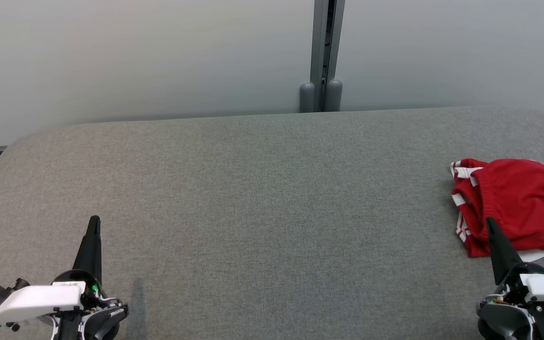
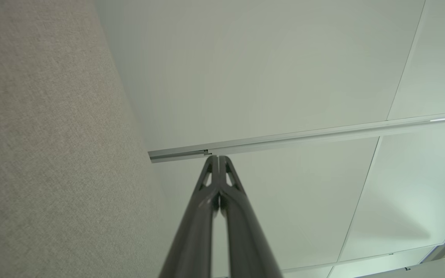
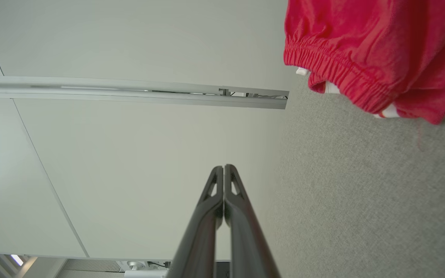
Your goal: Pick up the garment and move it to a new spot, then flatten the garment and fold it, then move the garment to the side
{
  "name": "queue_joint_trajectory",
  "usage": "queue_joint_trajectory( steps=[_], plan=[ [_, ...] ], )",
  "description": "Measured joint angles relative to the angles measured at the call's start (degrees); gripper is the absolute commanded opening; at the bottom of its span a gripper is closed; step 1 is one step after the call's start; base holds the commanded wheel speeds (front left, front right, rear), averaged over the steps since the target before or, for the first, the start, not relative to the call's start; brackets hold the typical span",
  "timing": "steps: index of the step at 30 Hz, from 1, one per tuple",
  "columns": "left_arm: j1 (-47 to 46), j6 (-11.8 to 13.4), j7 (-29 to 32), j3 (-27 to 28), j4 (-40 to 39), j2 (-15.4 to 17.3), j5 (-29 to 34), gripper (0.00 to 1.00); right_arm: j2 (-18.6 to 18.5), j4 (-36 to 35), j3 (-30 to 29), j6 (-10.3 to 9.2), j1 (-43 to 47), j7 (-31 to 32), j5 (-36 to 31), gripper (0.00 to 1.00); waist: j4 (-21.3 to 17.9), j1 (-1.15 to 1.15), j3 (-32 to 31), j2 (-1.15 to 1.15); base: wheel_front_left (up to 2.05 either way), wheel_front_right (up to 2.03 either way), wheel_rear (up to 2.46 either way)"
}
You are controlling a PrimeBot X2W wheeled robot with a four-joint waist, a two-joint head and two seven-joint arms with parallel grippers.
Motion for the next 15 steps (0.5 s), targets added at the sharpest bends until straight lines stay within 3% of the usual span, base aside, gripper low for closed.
queue_joint_trajectory(
  steps=[15],
  plan=[
    [-0.5,-0.1,0.5,0.1,-0.1,0.0,-2.2,0.0,0.0,-0.1,-0.3,0.0,-0.2,0.5,2.2,0.0,0.0,0.0,0.1,0.0,0.0,0.0,0.0]
  ],
)
